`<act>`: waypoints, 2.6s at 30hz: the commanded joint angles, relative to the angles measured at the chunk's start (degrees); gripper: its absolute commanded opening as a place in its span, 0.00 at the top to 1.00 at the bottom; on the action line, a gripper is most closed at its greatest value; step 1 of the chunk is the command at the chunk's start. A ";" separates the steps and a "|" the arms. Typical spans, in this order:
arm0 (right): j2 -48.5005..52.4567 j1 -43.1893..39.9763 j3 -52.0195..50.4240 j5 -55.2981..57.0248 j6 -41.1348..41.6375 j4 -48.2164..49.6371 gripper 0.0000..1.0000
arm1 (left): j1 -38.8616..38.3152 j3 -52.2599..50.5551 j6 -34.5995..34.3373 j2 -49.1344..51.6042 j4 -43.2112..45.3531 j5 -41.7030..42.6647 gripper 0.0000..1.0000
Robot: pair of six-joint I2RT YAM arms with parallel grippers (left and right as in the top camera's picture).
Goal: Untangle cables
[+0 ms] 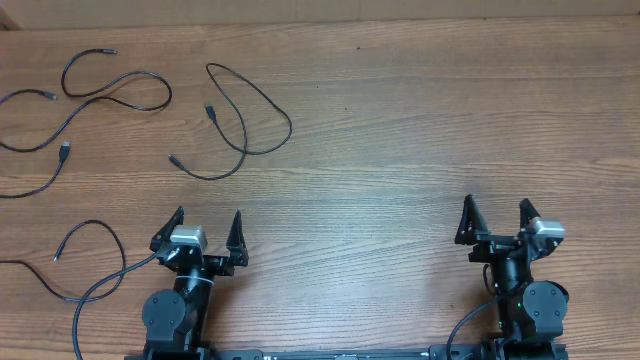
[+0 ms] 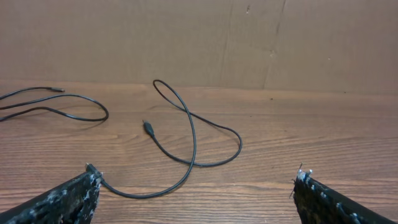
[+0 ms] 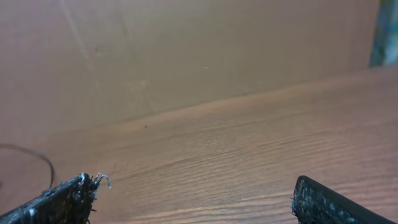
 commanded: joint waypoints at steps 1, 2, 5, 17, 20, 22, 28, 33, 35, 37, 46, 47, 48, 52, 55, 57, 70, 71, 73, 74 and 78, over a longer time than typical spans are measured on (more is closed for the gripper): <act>-0.66 0.79 -0.85 -1.97 -6.78 0.46 0.00 | -0.26 -0.28 0.92 -0.44 -0.09 0.37 0.00; -0.66 0.87 -0.85 -1.97 -7.87 0.46 0.00 | -0.26 -0.28 0.92 -0.44 -0.09 0.37 0.01; -0.66 1.11 -0.85 -1.99 -10.54 0.46 0.00 | -0.26 -0.31 0.92 -0.44 -0.09 0.37 0.01; -0.66 1.27 -0.85 -1.90 -11.52 0.48 0.00 | -0.26 -0.31 0.92 -0.44 -0.09 0.37 0.01; -0.66 1.31 -0.85 -1.73 -11.54 0.48 0.00 | -0.26 -0.28 0.92 -0.44 -0.09 0.37 0.01; -0.66 1.31 -0.85 -1.53 -11.56 0.48 0.00 | -0.26 -0.28 0.92 -0.44 -0.09 0.37 0.00; -0.66 1.31 -0.85 -1.53 -11.54 0.46 0.00 | -0.26 -0.28 0.92 -0.44 -0.09 0.37 0.00; -0.66 1.31 -0.85 -1.53 -11.54 0.48 0.00 | -0.26 -0.28 0.92 -0.44 -0.09 0.37 0.01; -0.66 1.29 -0.85 -1.53 -11.54 0.48 0.00 | -0.26 -0.28 0.92 -0.44 -0.09 0.37 0.01; -0.66 1.29 -0.85 -1.53 -11.56 0.48 0.00 | -0.26 -0.28 0.92 -0.44 -0.09 0.37 0.00; -0.63 1.25 -0.85 -1.53 -11.54 0.57 0.00 | -0.26 -0.28 0.92 -0.44 -0.09 0.37 0.01; -0.63 1.25 -0.85 -1.53 -11.54 0.70 0.00 | -0.26 -0.28 0.92 -0.44 -0.09 0.37 0.00; -0.63 1.25 -0.85 -1.53 -11.54 0.68 0.00 | -0.26 -0.28 0.92 -0.44 -0.09 0.37 0.00; -0.63 1.25 -0.85 -1.51 -11.56 0.61 0.00 | -0.26 -0.28 0.92 -0.44 -0.09 0.37 0.00; -0.02 1.25 -0.83 -1.53 -11.54 0.68 0.00 | -0.26 -0.31 0.92 -0.44 -0.09 0.37 0.00; 0.02 1.25 -0.83 -1.53 -11.54 0.68 0.00 | -0.26 -0.28 0.92 -0.44 -0.09 0.37 0.01; 0.02 1.25 -0.83 -1.53 -11.54 0.68 0.00 | -0.26 -0.31 0.92 -0.44 -0.09 0.37 0.00; 0.02 1.25 -0.83 -1.51 -11.54 0.68 0.00 | -0.26 -0.28 0.92 -0.44 -0.09 0.37 0.00; 0.02 1.25 -0.83 -1.53 -11.56 0.68 0.00 | -0.26 -0.31 0.92 -0.44 -0.09 0.37 0.01; 0.02 1.25 -0.83 -1.51 -11.56 0.68 0.00 | -0.26 -0.28 0.92 -0.44 -0.09 0.37 0.00; 0.02 1.25 -0.83 -1.53 -11.54 0.68 0.00 | -0.26 -0.31 0.92 -0.44 -0.09 0.37 0.00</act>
